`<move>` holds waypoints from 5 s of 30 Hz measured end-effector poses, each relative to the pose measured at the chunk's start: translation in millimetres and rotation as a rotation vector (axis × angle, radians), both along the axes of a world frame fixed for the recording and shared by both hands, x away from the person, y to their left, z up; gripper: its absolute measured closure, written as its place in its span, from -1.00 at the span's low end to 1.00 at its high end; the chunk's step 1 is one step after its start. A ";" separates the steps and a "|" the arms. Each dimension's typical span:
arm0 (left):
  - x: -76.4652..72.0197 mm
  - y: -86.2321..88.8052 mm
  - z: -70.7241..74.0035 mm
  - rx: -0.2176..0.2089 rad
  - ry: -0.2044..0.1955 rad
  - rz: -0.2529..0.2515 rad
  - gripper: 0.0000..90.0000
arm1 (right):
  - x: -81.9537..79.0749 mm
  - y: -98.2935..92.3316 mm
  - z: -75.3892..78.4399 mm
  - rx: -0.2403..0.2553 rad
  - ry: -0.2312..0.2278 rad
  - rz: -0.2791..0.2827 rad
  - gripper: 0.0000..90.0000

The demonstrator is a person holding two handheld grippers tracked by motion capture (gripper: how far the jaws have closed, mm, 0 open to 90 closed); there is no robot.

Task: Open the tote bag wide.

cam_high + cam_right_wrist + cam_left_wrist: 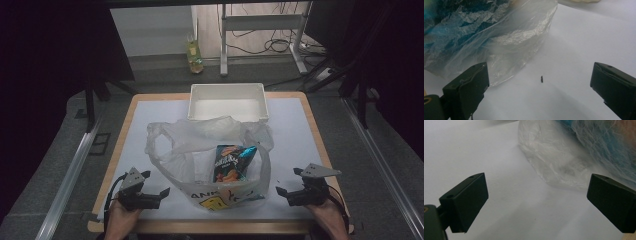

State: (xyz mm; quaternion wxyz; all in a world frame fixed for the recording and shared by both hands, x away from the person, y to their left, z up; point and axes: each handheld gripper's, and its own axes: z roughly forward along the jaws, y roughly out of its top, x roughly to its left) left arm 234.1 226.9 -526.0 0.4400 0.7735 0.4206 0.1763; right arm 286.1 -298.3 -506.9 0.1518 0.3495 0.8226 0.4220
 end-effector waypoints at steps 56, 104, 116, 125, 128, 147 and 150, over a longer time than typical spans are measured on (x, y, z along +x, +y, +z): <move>-25.2 -17.0 23.6 0.015 -0.024 -0.121 0.69 | -29.6 19.4 27.2 -0.094 0.008 0.085 0.60; -39.0 -83.9 53.0 -0.047 -0.144 -0.311 0.98 | -43.9 66.0 57.3 0.083 0.009 0.261 0.98; 8.8 -91.5 25.4 -0.042 -0.022 -0.191 0.98 | -8.6 55.7 41.0 0.098 0.069 0.164 0.98; 46.1 -91.5 5.7 0.002 0.033 -0.114 0.98 | 15.5 52.7 24.3 0.071 0.130 0.093 0.98; 52.5 -91.0 1.4 0.035 0.062 -0.111 0.98 | 22.3 51.0 18.4 0.031 0.144 0.061 0.98; -1.7 -49.8 26.1 0.048 0.057 -0.146 0.93 | -5.3 21.3 41.3 0.071 0.129 0.066 0.97; -10.9 -36.1 30.0 0.057 0.064 -0.128 0.92 | -13.0 12.9 52.8 0.085 0.131 0.068 0.96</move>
